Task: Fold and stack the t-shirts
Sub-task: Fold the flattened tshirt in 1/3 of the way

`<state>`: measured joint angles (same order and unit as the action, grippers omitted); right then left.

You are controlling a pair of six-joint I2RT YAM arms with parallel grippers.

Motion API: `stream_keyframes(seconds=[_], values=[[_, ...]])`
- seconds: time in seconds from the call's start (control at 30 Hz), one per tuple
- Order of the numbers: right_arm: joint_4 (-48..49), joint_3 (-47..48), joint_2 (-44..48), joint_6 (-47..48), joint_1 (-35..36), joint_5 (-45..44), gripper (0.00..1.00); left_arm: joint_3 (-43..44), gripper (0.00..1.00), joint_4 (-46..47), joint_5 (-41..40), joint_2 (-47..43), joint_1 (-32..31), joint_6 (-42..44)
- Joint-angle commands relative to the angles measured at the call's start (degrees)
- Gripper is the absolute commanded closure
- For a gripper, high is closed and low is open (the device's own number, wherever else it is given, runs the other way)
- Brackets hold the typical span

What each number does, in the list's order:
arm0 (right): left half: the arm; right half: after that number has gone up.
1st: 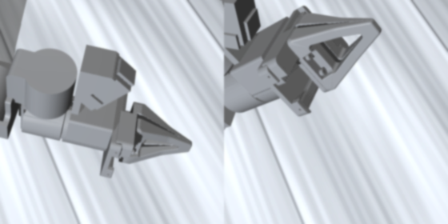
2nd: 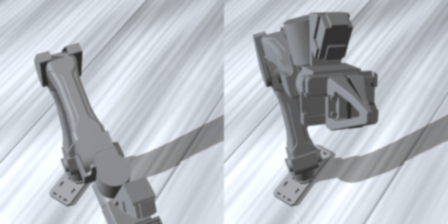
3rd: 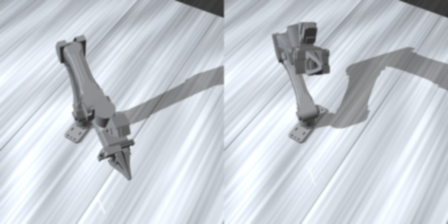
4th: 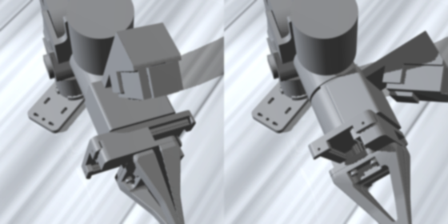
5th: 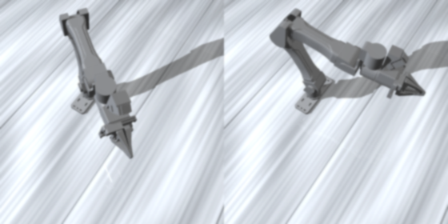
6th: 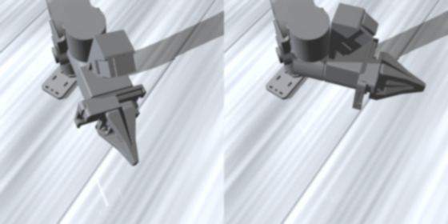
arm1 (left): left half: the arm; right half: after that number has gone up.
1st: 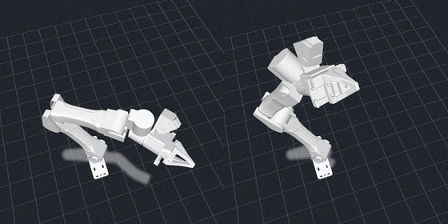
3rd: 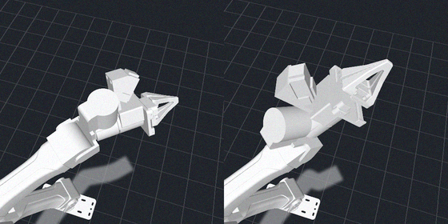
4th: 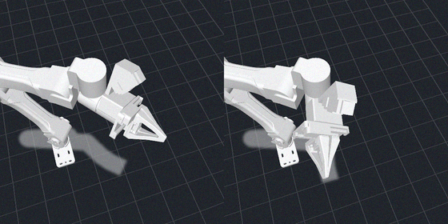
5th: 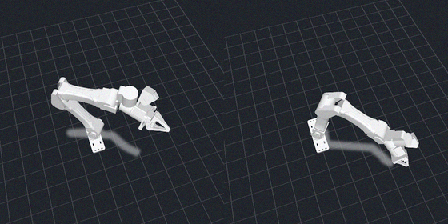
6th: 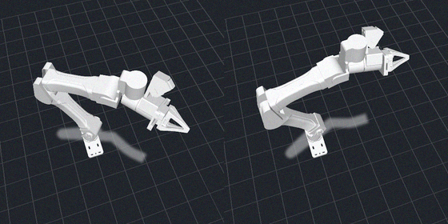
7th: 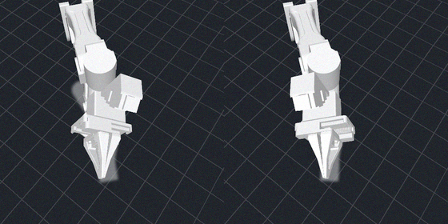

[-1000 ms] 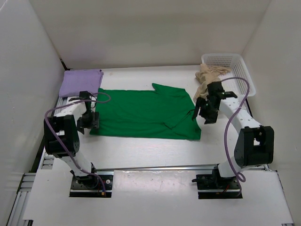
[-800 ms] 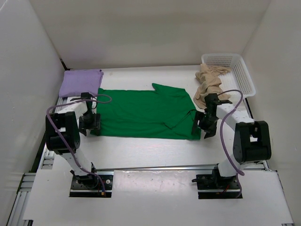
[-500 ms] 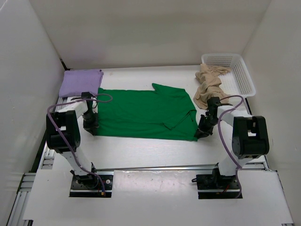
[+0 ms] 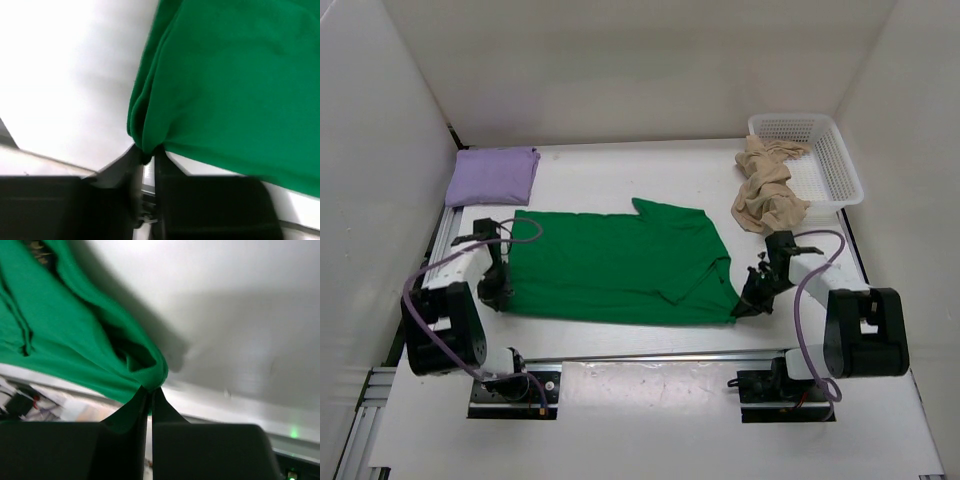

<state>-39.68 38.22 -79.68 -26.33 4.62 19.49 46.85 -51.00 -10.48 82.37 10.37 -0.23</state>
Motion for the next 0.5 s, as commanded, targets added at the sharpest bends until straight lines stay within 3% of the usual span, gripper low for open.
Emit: stream_keyframes(seconds=[0.0,0.1,0.13,0.3,0.37,0.4,0.47], values=[[-3.3,-5.4,2.9,-0.6,0.8,1.2,1.0,-5.1,0.71,-0.9,-8.1,-3.4,0.8,0.2],[-2.1,-7.5,4.3,-2.2,1.4,1.2,0.92,-6.6,0.41,-0.9,-11.0,-2.8,0.8,0.2],[-1.5,-8.2,4.3,-2.2,1.4,1.7,0.9,-6.6,0.36,-0.9,-12.3,-2.3,0.8,0.2],[-1.5,-7.5,2.9,-2.2,1.4,1.7,0.9,3.1,0.36,-0.9,-21.3,-8.4,-7.3,0.2],[-1.5,-6.9,2.3,-1.7,1.4,1.2,0.9,12.4,0.36,-1.5,-17.4,-10.6,-18.0,0.2],[-1.5,-6.3,1.8,-1.7,1.4,1.2,0.9,17.7,0.37,-1.5,-16.0,-12.0,-27.2,0.2],[-1.5,-6.3,1.8,-1.7,1.4,1.2,0.9,20.9,0.37,-1.5,-13.3,-12.0,-37.5,0.2]])
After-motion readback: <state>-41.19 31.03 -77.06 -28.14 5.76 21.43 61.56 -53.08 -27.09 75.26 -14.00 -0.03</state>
